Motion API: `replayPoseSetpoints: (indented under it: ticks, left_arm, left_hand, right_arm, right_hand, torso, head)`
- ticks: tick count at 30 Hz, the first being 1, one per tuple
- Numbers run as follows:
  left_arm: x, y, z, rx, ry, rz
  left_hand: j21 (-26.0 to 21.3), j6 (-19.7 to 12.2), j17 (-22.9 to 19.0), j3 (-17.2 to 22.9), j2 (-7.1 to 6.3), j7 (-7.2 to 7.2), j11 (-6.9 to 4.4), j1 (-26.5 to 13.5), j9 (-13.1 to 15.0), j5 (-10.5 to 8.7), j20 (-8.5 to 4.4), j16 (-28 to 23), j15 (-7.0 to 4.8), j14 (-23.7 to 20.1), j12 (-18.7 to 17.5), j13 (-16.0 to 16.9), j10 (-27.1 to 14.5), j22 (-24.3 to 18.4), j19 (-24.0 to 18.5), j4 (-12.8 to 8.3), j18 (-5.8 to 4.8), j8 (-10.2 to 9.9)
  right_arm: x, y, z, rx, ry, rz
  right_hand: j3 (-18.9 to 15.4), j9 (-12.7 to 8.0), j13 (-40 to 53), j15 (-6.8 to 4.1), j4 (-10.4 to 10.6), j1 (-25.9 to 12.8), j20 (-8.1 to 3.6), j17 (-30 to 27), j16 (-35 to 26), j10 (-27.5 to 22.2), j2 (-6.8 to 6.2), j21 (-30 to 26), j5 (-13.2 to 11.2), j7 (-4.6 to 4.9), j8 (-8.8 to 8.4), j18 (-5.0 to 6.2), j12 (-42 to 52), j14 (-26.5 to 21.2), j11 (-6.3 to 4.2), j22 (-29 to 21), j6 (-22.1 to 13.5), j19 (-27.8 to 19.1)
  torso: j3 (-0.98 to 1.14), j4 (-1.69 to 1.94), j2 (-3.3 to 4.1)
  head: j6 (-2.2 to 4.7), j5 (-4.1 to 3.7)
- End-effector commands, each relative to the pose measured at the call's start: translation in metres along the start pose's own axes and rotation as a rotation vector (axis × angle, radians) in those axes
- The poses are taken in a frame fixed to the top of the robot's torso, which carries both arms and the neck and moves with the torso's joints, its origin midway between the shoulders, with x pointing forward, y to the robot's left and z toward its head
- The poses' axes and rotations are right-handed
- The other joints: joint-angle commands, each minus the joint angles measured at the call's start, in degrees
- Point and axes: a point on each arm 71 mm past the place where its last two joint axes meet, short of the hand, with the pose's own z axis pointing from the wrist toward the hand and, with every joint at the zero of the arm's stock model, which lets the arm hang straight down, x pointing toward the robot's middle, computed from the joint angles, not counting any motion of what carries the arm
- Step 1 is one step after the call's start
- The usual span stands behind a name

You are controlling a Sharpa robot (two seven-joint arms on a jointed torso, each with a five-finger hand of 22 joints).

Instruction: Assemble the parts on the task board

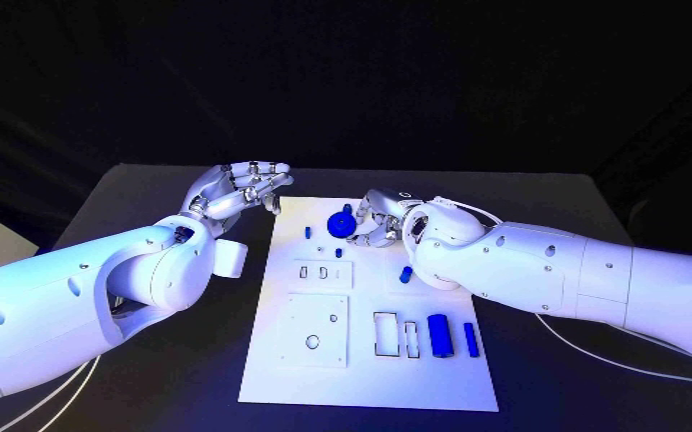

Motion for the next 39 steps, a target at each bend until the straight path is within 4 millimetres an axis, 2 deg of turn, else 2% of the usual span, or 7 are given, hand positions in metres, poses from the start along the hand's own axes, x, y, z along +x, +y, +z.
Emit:
replayPoseSetpoints:
  ticks: [1,14,21,27,29,34,39]
  left_arm:
    - [0.0,-0.001,0.0,0.007,0.001,0.0]
    - [-0.002,-0.001,0.0,0.007,-0.003,0.002]
    - [-0.003,-0.001,0.001,0.007,-0.005,0.003]
    - [-0.001,-0.001,0.001,0.011,0.0,0.0]
    - [0.0,-0.001,0.002,0.013,0.003,-0.002]
    - [0.001,-0.001,0.002,0.014,0.009,-0.006]
    - [0.002,0.0,0.003,0.014,0.014,-0.009]
  left_hand:
    - [0.2,-0.4,0.0,0.2,0.21,0.19,-0.15,-0.1,0.1,0.14,-0.14,0.2,0.07,-0.2,0.4,0.0,-0.4,0.0,-0.4,-0.1,0.81,-0.1]
    - [0.2,-0.4,-0.1,0.2,0.18,0.2,-0.13,-0.1,0.1,0.14,-0.12,0.3,0.08,-0.2,0.4,0.1,-0.5,0.1,-0.5,-0.1,0.82,-0.1]
    - [0.3,-0.5,-0.1,0.2,0.16,0.21,-0.12,-0.2,0.1,0.14,-0.11,0.3,0.1,-0.3,0.4,0.1,-0.6,0.1,-0.6,-0.2,0.82,-0.1]
    - [0.4,-0.5,-0.1,0.2,0.08,0.21,-0.1,-0.3,0.1,0.13,-0.08,0.3,0.13,-0.4,0.5,0.1,-0.6,0.2,-0.7,-0.1,0.81,-0.1]
    - [0.1,-0.6,-0.6,0.2,-0.05,0.19,-0.09,-0.6,0.3,0.13,0.02,-0.4,0.2,-1.6,0.7,0.1,-0.7,0.1,-1.5,-0.2,0.8,0.0]
    - [-0.5,-0.6,-1.5,0.3,-0.13,0.15,-0.09,-0.9,0.5,0.12,0.15,-1.6,0.26,-2.8,1.0,0.3,-0.8,-0.2,-2.6,-0.3,0.82,0.2]
    - [-0.5,-0.6,-1.6,0.3,-0.14,0.16,-0.09,-0.9,0.5,0.12,0.16,-1.7,0.27,-2.9,1.1,0.3,-0.8,-0.3,-2.7,-0.3,0.82,0.2]
  right_arm:
    - [0.001,0.002,-0.003,-0.027,0.001,0.001]
    - [-0.019,-0.02,-0.019,-0.01,-0.145,0.04]
    - [-0.047,-0.047,-0.04,-0.047,-0.24,0.14]
    - [-0.064,-0.083,-0.061,-0.066,-0.22,0.248]
    - [-0.066,-0.095,-0.066,-0.07,-0.2,0.266]
    - [-0.064,-0.119,-0.076,-0.062,-0.161,0.285]
    - [-0.058,-0.139,-0.082,-0.037,-0.13,0.288]
  right_hand:
    - [0.1,0.1,15.1,-0.33,0.0,-0.3,-0.03,15.1,0.3,6.0,0.1,0.4,-0.2,-0.03,0.37,-1.05,0.2,6.2,-0.35,10.1,0.5,2.7]
    - [-0.1,-0.1,15.1,-0.39,-0.2,-0.1,-0.19,15.1,0.3,6.0,-0.43,-0.4,-0.3,0.03,-0.01,-0.81,0.2,6.2,-0.38,9.3,0.0,2.1]
    - [1.1,-0.3,14.8,-0.2,-0.5,3.9,-0.07,15.1,0.3,5.8,-0.87,-2.4,0.2,0.38,-0.73,-0.34,0.0,6.2,-0.1,7.8,-0.9,1.0]
    - [3.6,-0.4,13.3,-0.36,-1.9,9.2,-0.22,13.8,0.0,4.3,-1.3,-5.8,-0.3,0.49,-0.95,0.5,-1.6,5.9,-0.02,5.0,-0.7,-1.1]
    - [4.1,-0.5,12.9,-0.4,-2.3,10.3,-0.23,13.6,-0.1,3.9,-1.6,-6.5,-0.5,0.45,-1.03,0.65,-2.1,5.8,-0.05,4.5,-0.7,-1.4]
    - [4.6,-0.6,12.0,-0.42,-3.4,12.7,-0.26,14.5,0.1,3.1,-3.09,-7.3,-1.2,0.21,-1.17,0.78,-3.0,6.0,-0.28,4.1,-0.6,-1.8]
    - [4.7,-0.6,12.1,-0.44,-3.8,13.4,-0.28,14.8,0.2,3.1,-3.44,-7.1,-1.6,0.17,-1.29,0.72,-2.9,6.1,-0.32,4.3,-0.8,-1.7]
  torso:
    - [0.03,0.02,0.05]
    - [-0.03,-0.04,-0.07]
    - [0.0,0.0,-0.1]
    - [-0.07,-0.06,-0.12]
    - [0.0,-0.11,-0.19]
    - [0.26,-0.3,-0.24]
    - [0.52,-0.45,-0.34]
  head:
    - [-0.05,0.08]
    - [0.26,0.04]
    - [0.56,-0.1]
    - [0.75,-0.97]
    - [0.68,-1.36]
    - [0.69,-1.6]
    - [0.58,-1.61]
